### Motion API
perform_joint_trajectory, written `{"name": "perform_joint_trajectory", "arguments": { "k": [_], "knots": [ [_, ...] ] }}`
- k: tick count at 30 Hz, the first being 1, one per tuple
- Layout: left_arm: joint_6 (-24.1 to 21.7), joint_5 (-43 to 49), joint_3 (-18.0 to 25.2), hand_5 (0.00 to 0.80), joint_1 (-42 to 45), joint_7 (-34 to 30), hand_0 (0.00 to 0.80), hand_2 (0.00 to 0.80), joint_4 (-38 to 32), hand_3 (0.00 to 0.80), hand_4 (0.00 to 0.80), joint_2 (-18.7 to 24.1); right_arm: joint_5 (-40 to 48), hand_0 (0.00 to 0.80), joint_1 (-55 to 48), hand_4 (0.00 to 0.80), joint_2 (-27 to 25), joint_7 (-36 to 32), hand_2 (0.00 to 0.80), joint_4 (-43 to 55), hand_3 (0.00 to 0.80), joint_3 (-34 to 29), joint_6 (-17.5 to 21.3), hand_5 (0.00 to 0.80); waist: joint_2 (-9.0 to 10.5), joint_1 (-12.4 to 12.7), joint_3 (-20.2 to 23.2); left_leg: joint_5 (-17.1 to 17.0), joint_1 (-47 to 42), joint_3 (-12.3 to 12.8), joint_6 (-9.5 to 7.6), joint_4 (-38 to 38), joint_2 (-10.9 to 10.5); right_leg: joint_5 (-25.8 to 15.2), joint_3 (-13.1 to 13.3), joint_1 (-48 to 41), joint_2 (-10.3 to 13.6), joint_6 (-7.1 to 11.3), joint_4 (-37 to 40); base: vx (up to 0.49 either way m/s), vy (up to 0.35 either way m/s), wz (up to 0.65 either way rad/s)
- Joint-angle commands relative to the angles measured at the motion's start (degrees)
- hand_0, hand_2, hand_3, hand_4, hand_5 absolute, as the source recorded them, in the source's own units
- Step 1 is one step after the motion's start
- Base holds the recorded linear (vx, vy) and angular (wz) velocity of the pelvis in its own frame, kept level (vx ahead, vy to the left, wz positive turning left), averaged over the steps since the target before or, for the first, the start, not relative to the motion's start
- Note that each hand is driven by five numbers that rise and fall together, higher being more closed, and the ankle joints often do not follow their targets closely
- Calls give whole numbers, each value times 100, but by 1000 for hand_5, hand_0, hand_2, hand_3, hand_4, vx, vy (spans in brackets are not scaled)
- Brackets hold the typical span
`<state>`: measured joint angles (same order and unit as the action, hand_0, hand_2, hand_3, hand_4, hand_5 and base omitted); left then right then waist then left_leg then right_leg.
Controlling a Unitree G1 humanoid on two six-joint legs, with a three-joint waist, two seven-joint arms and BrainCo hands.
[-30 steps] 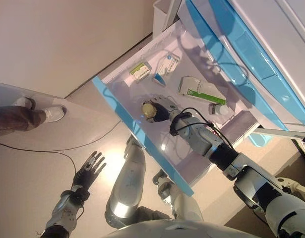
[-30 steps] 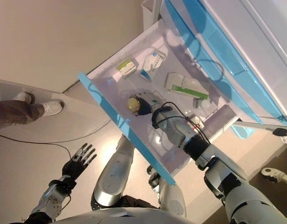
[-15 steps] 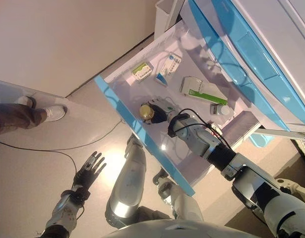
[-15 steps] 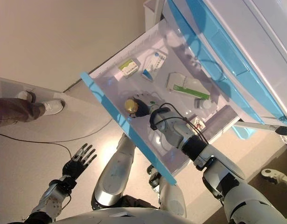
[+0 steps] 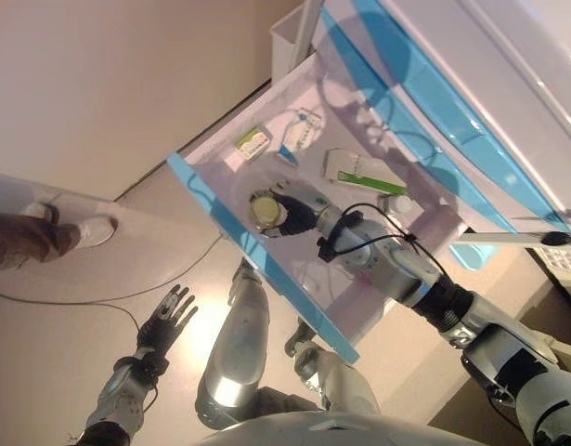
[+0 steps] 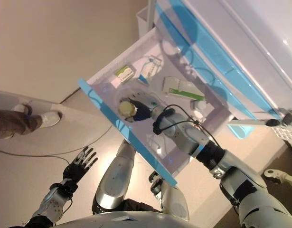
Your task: Open the drawer and pick up the medicine
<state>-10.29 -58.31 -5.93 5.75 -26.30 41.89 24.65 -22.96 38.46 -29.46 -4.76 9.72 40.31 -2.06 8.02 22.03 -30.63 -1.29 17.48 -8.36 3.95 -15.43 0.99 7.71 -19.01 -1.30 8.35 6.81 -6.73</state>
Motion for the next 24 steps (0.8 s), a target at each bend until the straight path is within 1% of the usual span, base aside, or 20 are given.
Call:
{"name": "perform_joint_trajectory", "arguments": {
  "k": [1,4,6,9,10,11,14,19,21,24],
  "knots": [
    [-222,342,-92,0,461,-7,0,0,62,0,0,-163,591,800,73,800,-192,-258,800,1117,800,-380,460,800,46,-151,388,405,-440,-143,-354,414,-126,-719,211,360,199,143,-167,33,-4,-13],
    [-187,472,-23,0,548,10,0,0,128,0,0,-268,1018,800,47,800,-427,-530,800,1717,800,-718,577,800,51,-257,692,357,-659,-89,-349,610,-85,-707,274,267,206,151,-109,51,-7,-16],
    [-175,560,6,0,579,1,0,0,179,0,0,-316,1307,800,96,800,-530,-637,800,1941,800,-840,583,800,49,-300,841,334,-769,-56,-344,704,-63,-701,293,209,213,154,-73,58,-12,-9],
    [-120,752,68,0,641,-7,0,0,287,0,0,-427,2157,800,208,800,-697,-899,800,2270,800,-1065,407,800,34,-385,1159,322,-1001,3,-335,850,-31,-675,325,68,236,135,-7,84,6,-15],
    [-101,778,76,0,650,10,0,0,304,0,0,-457,2294,800,218,800,-712,-934,800,2314,800,-1098,353,800,29,-402,1223,323,-1048,12,-332,873,-31,-671,339,40,239,129,7,106,32,-10],
    [-60,818,82,0,669,41,0,0,332,0,0,-508,2683,800,245,800,-758,-935,800,2370,800,-1159,250,800,18,-437,1348,333,-1138,30,-328,907,-30,-664,356,-7,254,120,30,121,35,-8],
    [19,957,87,0,686,117,0,0,426,0,0,-624,3257,800,262,800,-757,-863,800,2349,800,-1299,99,800,-9,-514,1601,351,-1353,72,-309,980,-6,-649,380,-141,281,94,68,137,35,-12],
    [115,1075,156,0,726,174,0,0,584,0,0,-793,3685,800,179,800,-663,-754,800,2262,800,-1593,50,800,-86,-626,1861,378,-1642,136,-304,1110,17,-637,418,-312,310,77,132,106,36,-10],
    [180,1099,207,0,728,204,0,0,644,0,0,-845,3942,800,159,800,-613,-626,800,2217,800,-1736,-38,800,-130,-684,1945,384,-1729,180,-300,1143,26,-634,443,-355,321,70,142,70,49,-2],
    [309,1106,264,0,717,278,0,0,688,0,0,-896,4188,800,181,800,-537,-313,800,2033,800,-1961,-289,800,-193,-755,2027,411,-1855,216,-300,1145,14,-616,465,-416,345,50,118,69,60,-7]
  ]
}}
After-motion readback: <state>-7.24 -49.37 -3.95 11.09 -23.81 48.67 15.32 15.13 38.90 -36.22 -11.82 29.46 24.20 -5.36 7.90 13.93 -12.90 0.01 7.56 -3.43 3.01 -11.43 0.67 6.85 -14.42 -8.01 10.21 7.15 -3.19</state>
